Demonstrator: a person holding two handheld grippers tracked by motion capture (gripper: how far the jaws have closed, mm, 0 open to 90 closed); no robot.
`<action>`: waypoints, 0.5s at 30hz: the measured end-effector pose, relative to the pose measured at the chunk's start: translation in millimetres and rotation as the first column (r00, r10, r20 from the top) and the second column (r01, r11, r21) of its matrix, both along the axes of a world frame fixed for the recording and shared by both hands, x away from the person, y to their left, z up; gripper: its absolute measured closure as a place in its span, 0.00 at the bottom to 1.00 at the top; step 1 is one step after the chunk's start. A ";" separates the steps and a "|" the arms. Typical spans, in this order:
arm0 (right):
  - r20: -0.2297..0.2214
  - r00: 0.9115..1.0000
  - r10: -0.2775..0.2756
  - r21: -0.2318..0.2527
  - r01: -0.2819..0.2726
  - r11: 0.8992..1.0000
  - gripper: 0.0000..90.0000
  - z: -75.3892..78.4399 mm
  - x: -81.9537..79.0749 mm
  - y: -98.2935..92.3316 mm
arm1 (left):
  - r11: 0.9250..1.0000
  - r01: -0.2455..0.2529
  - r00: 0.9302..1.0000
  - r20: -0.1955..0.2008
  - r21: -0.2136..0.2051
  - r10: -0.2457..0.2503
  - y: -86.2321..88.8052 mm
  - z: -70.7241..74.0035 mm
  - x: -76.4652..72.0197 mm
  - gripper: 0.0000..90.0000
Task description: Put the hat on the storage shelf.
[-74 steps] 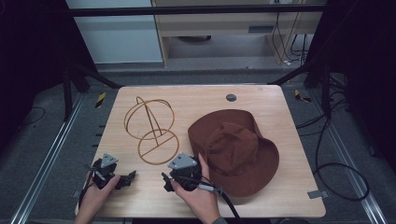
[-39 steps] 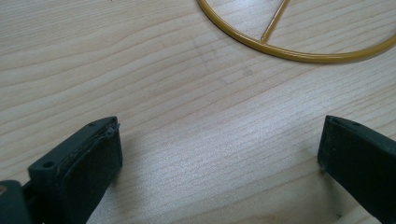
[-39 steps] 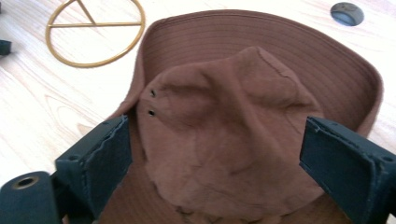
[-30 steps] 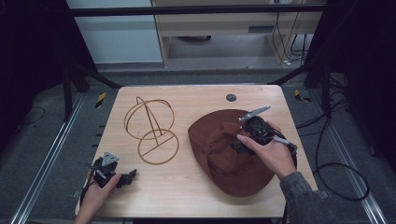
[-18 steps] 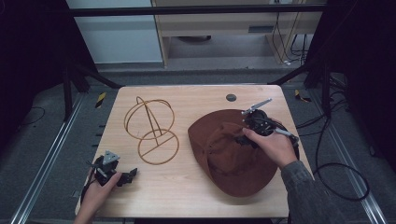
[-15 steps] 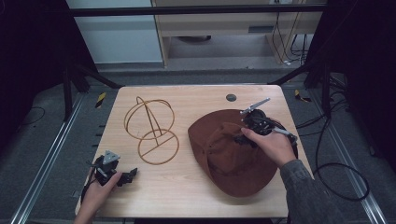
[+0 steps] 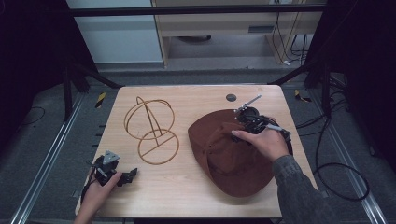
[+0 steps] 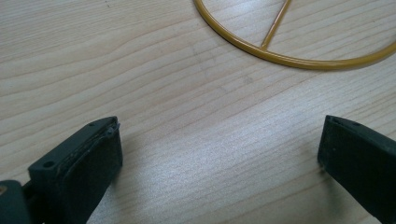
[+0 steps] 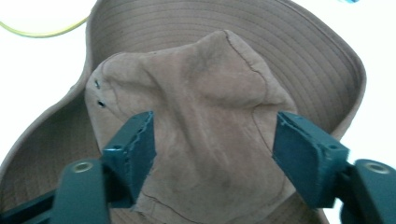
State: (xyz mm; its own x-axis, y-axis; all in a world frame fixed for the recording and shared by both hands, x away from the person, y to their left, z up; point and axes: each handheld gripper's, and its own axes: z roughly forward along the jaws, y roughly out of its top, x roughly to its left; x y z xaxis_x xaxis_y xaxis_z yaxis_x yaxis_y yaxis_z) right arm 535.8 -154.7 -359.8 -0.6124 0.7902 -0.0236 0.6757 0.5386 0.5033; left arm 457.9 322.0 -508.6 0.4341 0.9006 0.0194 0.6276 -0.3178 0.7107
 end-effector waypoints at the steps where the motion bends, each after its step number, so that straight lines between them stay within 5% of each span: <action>1: 0.000 1.000 0.000 0.000 0.000 1.000 0.36 0.0 0.0 0.0 | 1.000 0.002 1.000 -0.004 0.004 -0.002 0.1 0.3 -0.5 0.00; 10: -0.022 0.999 0.032 -0.012 -0.032 0.999 0.44 -8.3 0.6 9.5 | 1.000 0.007 1.000 -0.004 0.004 -0.007 -0.2 0.3 -1.8 0.00; 15: -0.028 0.999 0.022 0.019 -0.021 1.000 0.43 -14.2 2.7 9.6 | 1.000 0.006 1.000 -0.003 0.004 -0.006 -0.3 0.3 -1.8 0.00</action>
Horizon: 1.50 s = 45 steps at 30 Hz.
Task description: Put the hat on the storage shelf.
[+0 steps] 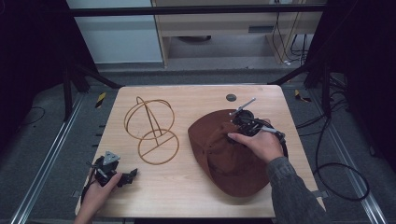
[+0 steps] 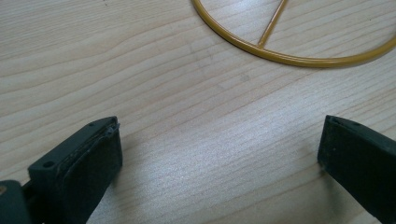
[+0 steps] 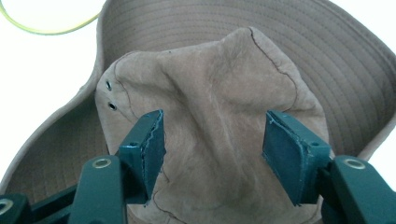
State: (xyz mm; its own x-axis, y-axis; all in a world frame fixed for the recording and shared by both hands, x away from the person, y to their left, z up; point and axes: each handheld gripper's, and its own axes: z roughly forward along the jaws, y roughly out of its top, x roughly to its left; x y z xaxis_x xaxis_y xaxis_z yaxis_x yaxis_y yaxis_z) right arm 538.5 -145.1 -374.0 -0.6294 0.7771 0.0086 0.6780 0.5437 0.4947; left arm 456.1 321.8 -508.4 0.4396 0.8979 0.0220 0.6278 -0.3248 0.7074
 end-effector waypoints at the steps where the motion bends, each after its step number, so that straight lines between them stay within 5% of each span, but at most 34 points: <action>1: -0.005 1.000 0.001 0.000 -0.001 1.000 0.43 -1.5 0.7 0.4 | 1.000 0.001 1.000 -0.001 0.000 -0.001 0.1 0.1 0.0 0.00; 10: -0.021 1.000 0.002 -0.001 -0.002 1.000 0.39 -15.2 6.6 8.0 | 1.000 0.005 1.000 -0.002 0.000 -0.005 -0.1 0.1 0.4 0.00; 17: -0.033 0.999 -0.008 0.017 0.009 1.000 0.79 -24.9 10.9 3.2 | 1.000 0.005 1.000 0.003 -0.008 -0.005 -2.0 -0.4 2.3 0.00; 24: -0.037 0.999 -0.008 0.079 0.010 0.997 0.97 -24.4 9.2 -5.1 | 1.000 0.008 1.000 0.002 -0.004 -0.008 -1.8 -0.2 2.4 0.00; 37: 0.053 0.999 0.007 0.181 -0.017 0.983 0.99 3.9 -9.3 -17.4 | 1.000 0.010 1.000 0.002 -0.005 -0.010 -1.8 -0.2 2.6 0.00; 45: 0.091 0.996 0.000 0.189 -0.018 0.982 0.99 14.0 -21.1 -21.6 | 1.000 0.015 1.000 0.001 -0.004 -0.015 -2.0 -0.1 3.3 0.00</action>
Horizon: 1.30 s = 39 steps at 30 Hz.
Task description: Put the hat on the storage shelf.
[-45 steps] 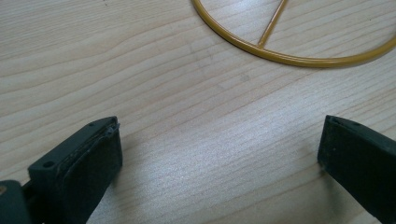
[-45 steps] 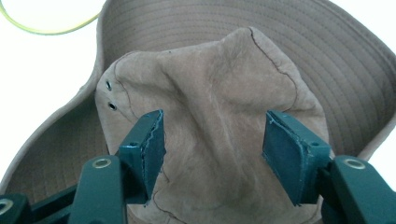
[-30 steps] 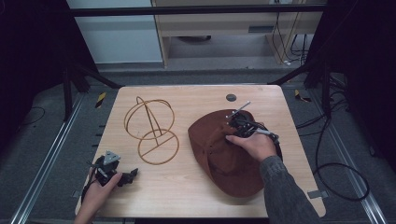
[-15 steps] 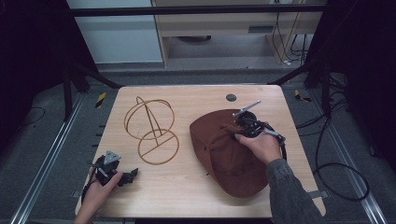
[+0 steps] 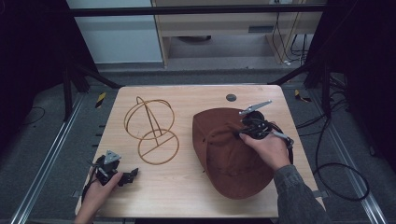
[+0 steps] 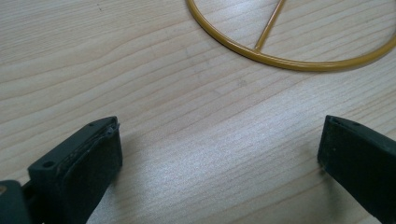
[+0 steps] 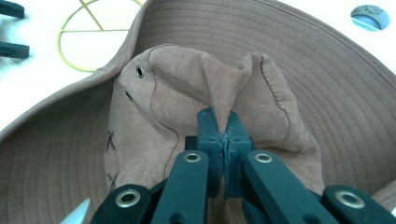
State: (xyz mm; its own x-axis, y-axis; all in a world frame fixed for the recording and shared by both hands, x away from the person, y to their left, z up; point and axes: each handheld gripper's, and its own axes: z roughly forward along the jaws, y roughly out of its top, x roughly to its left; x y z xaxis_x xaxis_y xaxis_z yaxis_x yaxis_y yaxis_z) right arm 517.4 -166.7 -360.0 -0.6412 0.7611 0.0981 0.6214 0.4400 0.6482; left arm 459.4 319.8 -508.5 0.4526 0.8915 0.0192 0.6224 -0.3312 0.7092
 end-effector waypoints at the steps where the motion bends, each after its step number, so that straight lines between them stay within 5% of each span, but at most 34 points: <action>1: 0.004 1.000 -0.001 0.006 0.001 1.000 0.99 1.0 -1.1 -0.8 | 1.000 0.001 1.000 0.000 0.000 -0.001 0.0 0.0 0.1 0.00; 23: 0.138 0.990 0.040 0.114 -0.056 0.992 0.99 51.7 -48.2 -15.6 | 1.000 0.003 1.000 0.002 0.003 -0.003 -0.1 -0.1 0.6 0.00; 39: 0.170 0.985 0.031 0.131 -0.054 0.990 0.99 68.1 -47.5 -13.7 | 1.000 0.003 1.000 0.003 0.004 -0.003 -0.1 0.0 0.7 0.00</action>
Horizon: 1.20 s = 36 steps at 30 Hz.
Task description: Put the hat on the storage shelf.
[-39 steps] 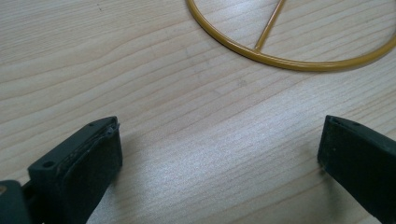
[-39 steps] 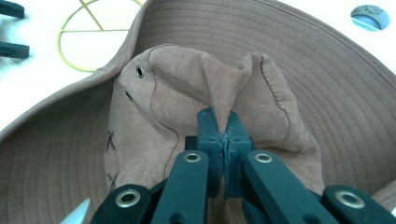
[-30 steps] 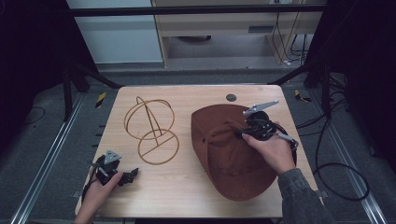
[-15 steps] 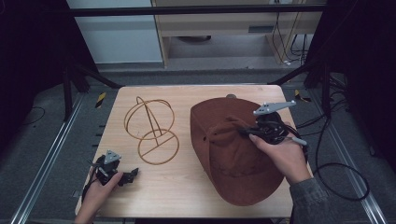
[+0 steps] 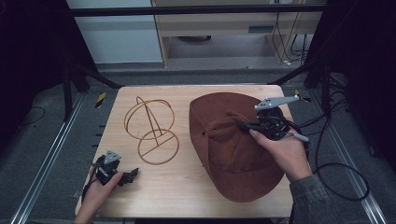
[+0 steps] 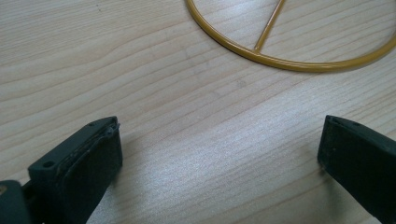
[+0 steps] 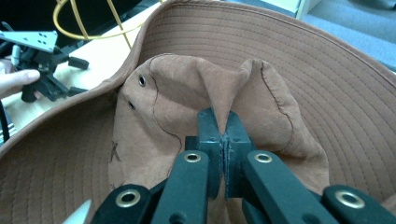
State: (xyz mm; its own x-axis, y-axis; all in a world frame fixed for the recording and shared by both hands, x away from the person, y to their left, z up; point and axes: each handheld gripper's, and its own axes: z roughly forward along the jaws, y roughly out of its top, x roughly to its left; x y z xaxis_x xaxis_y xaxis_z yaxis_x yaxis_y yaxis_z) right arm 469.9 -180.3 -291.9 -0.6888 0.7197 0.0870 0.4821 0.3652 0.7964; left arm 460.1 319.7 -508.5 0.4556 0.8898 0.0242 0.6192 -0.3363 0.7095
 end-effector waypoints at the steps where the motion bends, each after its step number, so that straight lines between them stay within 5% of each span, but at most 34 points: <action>1: 0.000 1.000 0.000 0.000 0.000 1.000 0.99 0.0 0.0 0.0 | 1.000 0.002 1.000 -0.001 0.002 -0.002 0.2 0.1 0.0 0.00; 36: 0.124 0.988 0.092 0.017 -0.095 0.995 0.99 75.1 -8.6 56.8 | 1.000 0.000 1.000 -0.001 -0.001 0.000 0.0 0.0 0.0 0.00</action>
State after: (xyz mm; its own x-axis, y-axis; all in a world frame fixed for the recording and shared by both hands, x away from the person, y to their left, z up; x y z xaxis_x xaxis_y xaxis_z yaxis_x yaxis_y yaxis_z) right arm 461.2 -123.6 -216.8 -0.7594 0.6505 0.0129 0.3443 0.3850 0.8563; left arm 460.1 319.7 -508.5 0.4556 0.8899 0.0225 0.6202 -0.3355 0.7091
